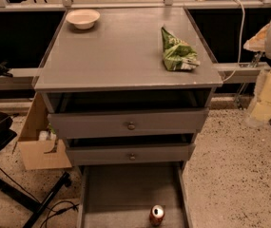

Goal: Pick coke can from bottom drawer and place on counter

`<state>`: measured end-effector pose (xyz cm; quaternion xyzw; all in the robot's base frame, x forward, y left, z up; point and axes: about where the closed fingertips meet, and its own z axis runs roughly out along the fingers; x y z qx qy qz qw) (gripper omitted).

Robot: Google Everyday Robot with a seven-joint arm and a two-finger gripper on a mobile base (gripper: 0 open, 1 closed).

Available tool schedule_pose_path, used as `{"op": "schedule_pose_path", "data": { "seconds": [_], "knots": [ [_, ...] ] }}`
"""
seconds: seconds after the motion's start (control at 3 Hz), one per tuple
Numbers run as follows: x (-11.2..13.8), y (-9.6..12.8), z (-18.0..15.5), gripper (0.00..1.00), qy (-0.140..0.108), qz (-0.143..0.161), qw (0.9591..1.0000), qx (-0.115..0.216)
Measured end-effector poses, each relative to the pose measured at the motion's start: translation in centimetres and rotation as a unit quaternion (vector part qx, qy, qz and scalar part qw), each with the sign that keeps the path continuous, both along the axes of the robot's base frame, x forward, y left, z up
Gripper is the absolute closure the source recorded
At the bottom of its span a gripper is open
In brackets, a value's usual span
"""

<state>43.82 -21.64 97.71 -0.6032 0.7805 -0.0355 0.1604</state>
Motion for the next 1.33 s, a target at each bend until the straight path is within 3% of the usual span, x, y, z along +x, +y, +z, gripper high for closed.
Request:
{"op": "schedule_pose_path", "data": {
  "seconds": [0.33, 0.67, 1.0, 1.33],
  "knots": [
    [0.0, 0.0, 0.0, 0.0, 0.0, 0.0, 1.0, 0.0],
    [0.1, 0.6, -2.3, 0.0, 0.011, 0.005, 0.9992, 0.039],
    [-0.7, 2.2, -7.9, 0.0, 0.029, 0.025, 0.9927, 0.115],
    [-2.9, 5.0, -15.4, 0.0, 0.035, 0.052, 0.975, 0.213]
  ]
}}
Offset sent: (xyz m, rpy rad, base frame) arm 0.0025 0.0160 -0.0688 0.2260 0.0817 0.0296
